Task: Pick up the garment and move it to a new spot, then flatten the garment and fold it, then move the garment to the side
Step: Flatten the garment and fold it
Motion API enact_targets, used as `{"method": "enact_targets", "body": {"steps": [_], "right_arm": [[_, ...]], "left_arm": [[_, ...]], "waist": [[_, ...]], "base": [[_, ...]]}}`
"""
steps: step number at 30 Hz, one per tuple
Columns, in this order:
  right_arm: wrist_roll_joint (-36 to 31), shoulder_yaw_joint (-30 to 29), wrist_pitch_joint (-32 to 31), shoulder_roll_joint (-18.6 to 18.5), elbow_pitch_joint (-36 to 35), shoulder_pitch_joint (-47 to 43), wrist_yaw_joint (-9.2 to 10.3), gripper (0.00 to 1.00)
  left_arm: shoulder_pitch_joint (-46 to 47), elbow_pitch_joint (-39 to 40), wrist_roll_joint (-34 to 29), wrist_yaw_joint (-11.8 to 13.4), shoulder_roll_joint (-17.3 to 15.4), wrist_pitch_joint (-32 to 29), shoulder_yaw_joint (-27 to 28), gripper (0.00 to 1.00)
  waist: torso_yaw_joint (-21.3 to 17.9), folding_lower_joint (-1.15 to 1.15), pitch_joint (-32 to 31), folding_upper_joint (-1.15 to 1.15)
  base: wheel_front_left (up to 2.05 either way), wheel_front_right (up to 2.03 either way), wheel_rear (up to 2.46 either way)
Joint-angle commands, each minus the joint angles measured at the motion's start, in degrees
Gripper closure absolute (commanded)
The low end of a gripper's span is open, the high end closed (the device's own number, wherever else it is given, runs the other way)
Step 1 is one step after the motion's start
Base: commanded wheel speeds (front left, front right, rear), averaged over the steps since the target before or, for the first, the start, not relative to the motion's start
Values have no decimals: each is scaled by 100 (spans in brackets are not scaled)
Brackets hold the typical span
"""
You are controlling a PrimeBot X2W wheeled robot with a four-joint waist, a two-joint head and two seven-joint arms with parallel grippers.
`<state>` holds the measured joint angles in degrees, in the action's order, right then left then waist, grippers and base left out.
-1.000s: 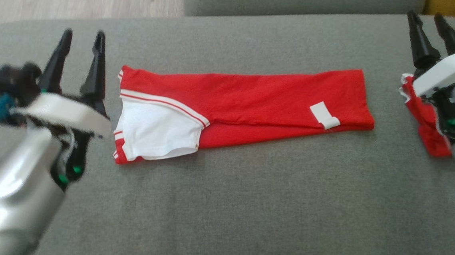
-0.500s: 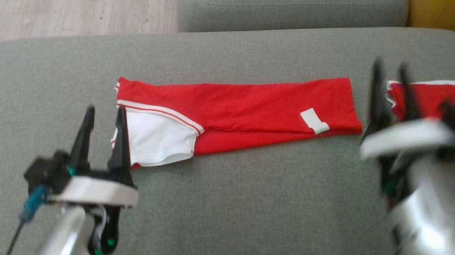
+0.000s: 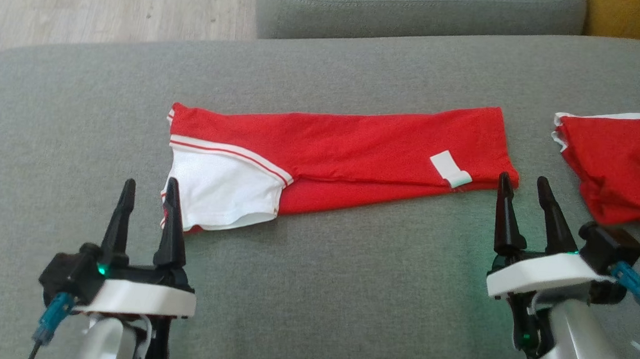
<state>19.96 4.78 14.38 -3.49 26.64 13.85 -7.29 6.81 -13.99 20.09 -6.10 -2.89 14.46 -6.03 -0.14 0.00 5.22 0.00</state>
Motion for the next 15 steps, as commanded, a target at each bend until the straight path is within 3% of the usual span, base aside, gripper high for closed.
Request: {"method": "enact_targets", "body": {"steps": [1,7,15], "right_arm": [[-94,71,62,53,-81,377,-20,0],[-190,-327,-83,55,473,873,-20,0],[-475,-1296,-430,-2,1953,1737,-20,0]], "left_arm": [[308,158,-69,-44,-28,53,234,0],[468,117,-151,-99,-5,53,181,0],[656,96,-49,-126,0,53,-48,0]], "waist": [[61,0,84,0],[209,0,316,0],[483,0,638,0]], "base": [[0,0,0],[0,0,0],[0,0,0]]}}
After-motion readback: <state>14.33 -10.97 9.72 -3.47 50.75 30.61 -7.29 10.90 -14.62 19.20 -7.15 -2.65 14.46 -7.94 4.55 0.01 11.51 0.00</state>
